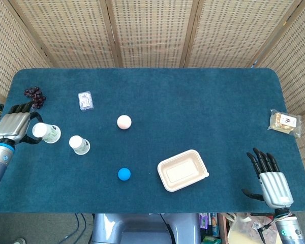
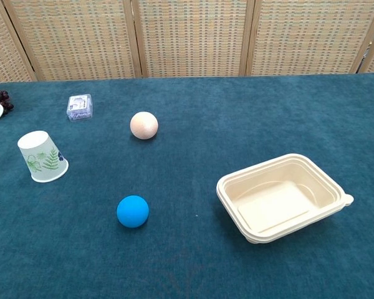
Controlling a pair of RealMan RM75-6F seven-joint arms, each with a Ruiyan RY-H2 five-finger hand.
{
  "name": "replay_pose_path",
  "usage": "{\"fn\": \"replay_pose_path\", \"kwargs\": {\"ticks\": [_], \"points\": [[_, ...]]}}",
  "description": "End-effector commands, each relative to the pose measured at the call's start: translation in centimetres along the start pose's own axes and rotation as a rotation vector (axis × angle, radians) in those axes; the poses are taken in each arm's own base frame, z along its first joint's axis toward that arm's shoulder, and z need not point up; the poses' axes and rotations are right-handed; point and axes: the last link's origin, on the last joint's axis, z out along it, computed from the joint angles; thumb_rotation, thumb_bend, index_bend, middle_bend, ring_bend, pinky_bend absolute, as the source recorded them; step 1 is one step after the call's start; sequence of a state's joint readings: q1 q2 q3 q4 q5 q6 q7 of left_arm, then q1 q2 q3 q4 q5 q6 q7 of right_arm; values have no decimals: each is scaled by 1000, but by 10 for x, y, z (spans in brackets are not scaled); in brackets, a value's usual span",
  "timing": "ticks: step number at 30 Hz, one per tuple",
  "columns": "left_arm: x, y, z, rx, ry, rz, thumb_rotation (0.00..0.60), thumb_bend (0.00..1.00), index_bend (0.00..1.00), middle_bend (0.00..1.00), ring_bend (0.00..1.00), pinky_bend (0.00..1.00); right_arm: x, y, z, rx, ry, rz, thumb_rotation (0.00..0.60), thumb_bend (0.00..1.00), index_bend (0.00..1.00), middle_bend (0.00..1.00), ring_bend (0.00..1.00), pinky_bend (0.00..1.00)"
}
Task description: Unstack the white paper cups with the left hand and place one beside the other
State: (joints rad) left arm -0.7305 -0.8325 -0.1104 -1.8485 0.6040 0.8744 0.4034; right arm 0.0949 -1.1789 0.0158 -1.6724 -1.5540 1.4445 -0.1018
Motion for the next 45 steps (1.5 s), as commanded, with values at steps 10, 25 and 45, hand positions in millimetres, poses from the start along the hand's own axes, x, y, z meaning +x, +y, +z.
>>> {"fn": "replay_pose_path", "kwargs": {"ticks": [10,25,45], "points": [[-65,-14,25,11,-86,9,600,246,404,0,0,0,1,2,1,-9,4,3,600,89,0,0,0,0],[-89,-15,35,5,-79,12,600,245,209,0,0,0,2,3,1,-10,11,7,600,88,0,0,0,0],[-115,1,-69,-239,272,-200,600,245,0,0,0,0,-2,-4,2,11,5,-4,600,88,0,0,0,0]]}}
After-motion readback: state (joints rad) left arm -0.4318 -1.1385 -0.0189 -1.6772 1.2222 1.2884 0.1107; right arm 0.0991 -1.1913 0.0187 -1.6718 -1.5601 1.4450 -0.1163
